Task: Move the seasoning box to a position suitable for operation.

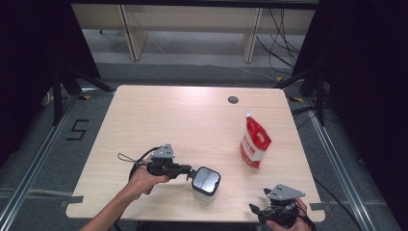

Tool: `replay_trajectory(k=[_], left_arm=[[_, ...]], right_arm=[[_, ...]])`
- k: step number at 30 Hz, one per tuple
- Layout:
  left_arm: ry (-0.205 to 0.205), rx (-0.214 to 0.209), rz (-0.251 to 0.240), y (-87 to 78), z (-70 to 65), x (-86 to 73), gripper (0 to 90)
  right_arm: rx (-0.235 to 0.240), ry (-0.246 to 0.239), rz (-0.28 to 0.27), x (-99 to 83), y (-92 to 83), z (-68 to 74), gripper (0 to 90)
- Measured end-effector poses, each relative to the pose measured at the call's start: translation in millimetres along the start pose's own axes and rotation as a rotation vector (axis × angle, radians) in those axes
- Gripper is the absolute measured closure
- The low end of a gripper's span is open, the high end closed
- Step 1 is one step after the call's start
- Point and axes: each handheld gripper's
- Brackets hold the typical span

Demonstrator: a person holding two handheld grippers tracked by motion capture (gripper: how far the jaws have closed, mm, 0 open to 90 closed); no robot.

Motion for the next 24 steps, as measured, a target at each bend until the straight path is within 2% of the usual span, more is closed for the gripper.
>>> replay_trajectory(k=[1, 4, 5, 9, 10, 11, 15, 16, 17, 18, 19, 21, 22, 24], left_arm=[[0.010, -0.008, 0.003, -0.5, -0.4, -0.7, 88.8], [-0.005, -0.006, 0.011, -2.1, -3.5, -4.1, 88.6], [0.007, -0.009, 0.015, -3.0, -3.7, -4.6, 88.3], [0.002, -0.013, 0.010, -3.8, -7.9, -8.5, 88.1], [0.015, 0.000, 0.011, -4.3, -9.3, -9.1, 88.0], [0.027, -0.009, 0.021, -4.8, -9.8, -9.3, 87.9], [0.027, -0.015, 0.024, -5.3, -15.1, -12.6, 86.7], [0.041, -0.013, 0.021, -5.8, -15.2, -12.8, 85.9], [0.036, -0.001, 0.016, -6.7, -15.5, -13.6, 84.2], [0.048, -0.006, 0.016, -7.9, -14.2, -13.4, 80.9], [0.037, -0.004, 0.014, -9.3, -14.2, -14.4, 79.3], [0.069, 0.005, 0.010, -13.1, -13.2, -16.3, 74.7], [0.069, 0.002, 0.003, -14.9, -14.0, -18.5, 71.5], [0.099, 0.007, 0.012, -19.7, -14.7, -22.4, 66.4]], right_arm=[[-0.004, 0.000, 0.001, 0.3, -0.5, 0.0, 25.0], [-0.005, -0.010, -0.008, 0.0, 0.9, -0.8, 25.0], [-0.004, -0.008, -0.008, -0.1, 0.9, -0.8, 25.0], [-0.004, -0.015, -0.007, 0.1, 0.6, -1.2, 25.0], [-0.003, -0.014, -0.007, 0.0, 0.6, -1.2, 25.0], [-0.001, -0.014, -0.007, 0.0, 0.5, -1.1, 25.0], [0.000, -0.013, -0.010, 0.2, 0.6, -0.8, 25.0], [-0.005, -0.014, -0.009, 0.2, 0.1, -0.7, 25.0], [0.003, -0.001, -0.004, 0.3, -0.3, 0.3, 25.0], [0.006, 0.001, -0.004, 0.3, -0.4, 0.4, 25.0], [0.000, -0.016, -0.010, 0.1, -0.1, -0.6, 25.0], [0.001, -0.006, -0.003, 0.2, -0.6, 0.0, 25.0], [0.004, 0.003, -0.003, 0.4, -1.2, 0.6, 25.0], [0.003, 0.003, -0.006, 0.4, -1.8, 0.6, 25.0]])
Point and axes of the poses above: each handheld gripper's, and its own axes: y roughly forward along the jaws, x roughly out of its top, z roughly to its left, and after that the axes turned 15 degrees about -y, right-handed
